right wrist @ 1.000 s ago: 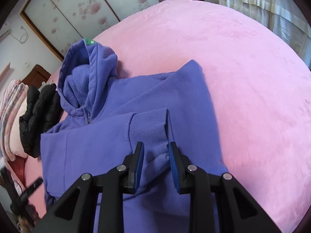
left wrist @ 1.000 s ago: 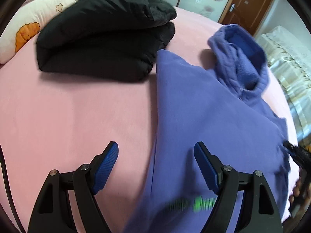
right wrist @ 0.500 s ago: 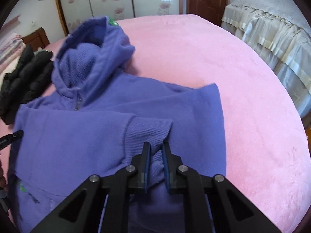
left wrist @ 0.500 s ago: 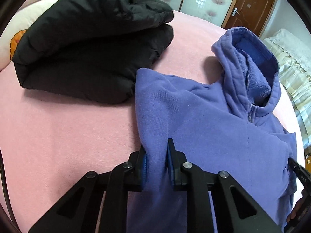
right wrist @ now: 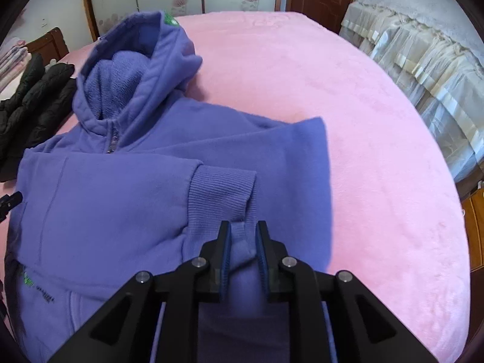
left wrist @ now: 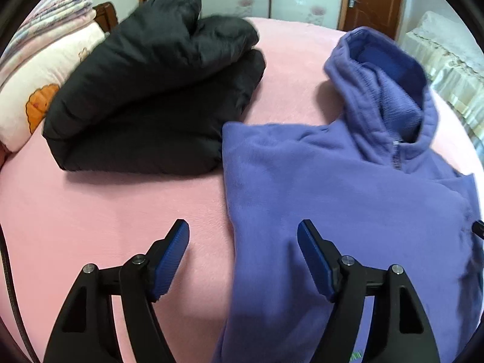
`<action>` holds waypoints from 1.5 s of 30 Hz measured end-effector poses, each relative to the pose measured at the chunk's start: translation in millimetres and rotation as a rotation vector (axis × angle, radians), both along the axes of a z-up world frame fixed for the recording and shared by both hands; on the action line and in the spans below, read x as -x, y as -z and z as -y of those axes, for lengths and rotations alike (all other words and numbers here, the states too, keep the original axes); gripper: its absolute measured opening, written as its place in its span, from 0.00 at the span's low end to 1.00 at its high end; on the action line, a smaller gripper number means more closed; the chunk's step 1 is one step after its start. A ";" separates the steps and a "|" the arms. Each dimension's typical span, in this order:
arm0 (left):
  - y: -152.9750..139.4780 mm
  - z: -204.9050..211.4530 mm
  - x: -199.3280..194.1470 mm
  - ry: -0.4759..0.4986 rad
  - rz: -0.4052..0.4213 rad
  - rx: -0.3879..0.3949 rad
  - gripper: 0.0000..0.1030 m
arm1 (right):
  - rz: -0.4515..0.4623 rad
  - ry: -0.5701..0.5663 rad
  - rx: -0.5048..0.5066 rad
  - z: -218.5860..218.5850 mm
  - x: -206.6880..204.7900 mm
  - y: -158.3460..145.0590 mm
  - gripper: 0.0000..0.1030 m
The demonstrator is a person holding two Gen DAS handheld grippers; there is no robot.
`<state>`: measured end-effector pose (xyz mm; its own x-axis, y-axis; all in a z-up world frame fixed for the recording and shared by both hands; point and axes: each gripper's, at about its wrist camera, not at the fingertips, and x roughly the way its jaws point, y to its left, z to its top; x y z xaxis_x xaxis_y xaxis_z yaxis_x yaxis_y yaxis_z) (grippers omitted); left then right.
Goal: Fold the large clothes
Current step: 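Open both tools, releasing the cuff and the hoodie side edge, then grasp the hood edge with the right tool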
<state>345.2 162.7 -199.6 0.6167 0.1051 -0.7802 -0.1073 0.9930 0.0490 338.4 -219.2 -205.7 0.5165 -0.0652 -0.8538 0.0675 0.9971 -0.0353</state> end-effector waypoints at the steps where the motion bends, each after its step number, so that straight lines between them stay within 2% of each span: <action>1: -6.2 -0.4 4.6 0.007 0.007 -0.002 0.72 | 0.010 -0.008 0.007 -0.9 3.2 -4.8 0.16; 6: -42.1 9.7 15.0 0.053 0.061 0.015 0.77 | 0.053 -0.036 0.001 -7.1 16.8 -29.0 0.16; 12: -62.6 28.6 6.0 0.074 0.088 0.026 0.79 | 0.094 -0.055 -0.097 -18.0 -0.9 -58.8 0.16; 17: -54.4 42.3 -7.5 0.071 0.077 0.019 0.79 | 0.131 -0.089 -0.071 -42.0 -59.3 -80.1 0.16; 22: -50.8 54.4 -43.8 0.076 0.063 0.025 0.79 | 0.142 -0.106 -0.060 -61.2 -136.0 -87.9 0.16; 28: -55.1 54.7 -70.2 0.069 0.074 0.024 0.79 | 0.096 -0.112 -0.040 -79.7 -218.4 -78.8 0.16; 32: -50.2 52.2 -74.9 0.072 0.059 0.024 0.79 | 0.034 -0.125 0.078 -97.7 -252.0 -63.2 0.16; 34: -47.0 49.8 -76.1 0.069 0.050 0.016 0.79 | 0.019 -0.129 0.165 -105.1 -258.8 -56.7 0.16; 37: -43.9 44.4 -75.8 0.058 0.047 0.013 0.79 | 0.019 -0.153 0.227 -108.8 -258.6 -51.5 0.16; 38: -43.1 43.0 -75.5 0.054 0.045 0.013 0.79 | 0.027 -0.158 0.244 -109.2 -257.1 -51.1 0.13; 41: -43.4 37.9 -73.5 0.038 0.045 0.022 0.79 | 0.089 -0.187 0.265 -111.2 -240.4 -56.5 0.08; 45: -46.0 32.0 -64.5 0.029 0.055 0.029 0.79 | 0.244 -0.281 0.281 -124.1 -180.1 -81.3 0.07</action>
<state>409.7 130.7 -153.6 0.6612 0.0639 -0.7475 -0.0799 0.9967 0.0146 518.5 -95.1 -124.5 0.7310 -0.1048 -0.6743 -0.1643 0.9320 -0.3230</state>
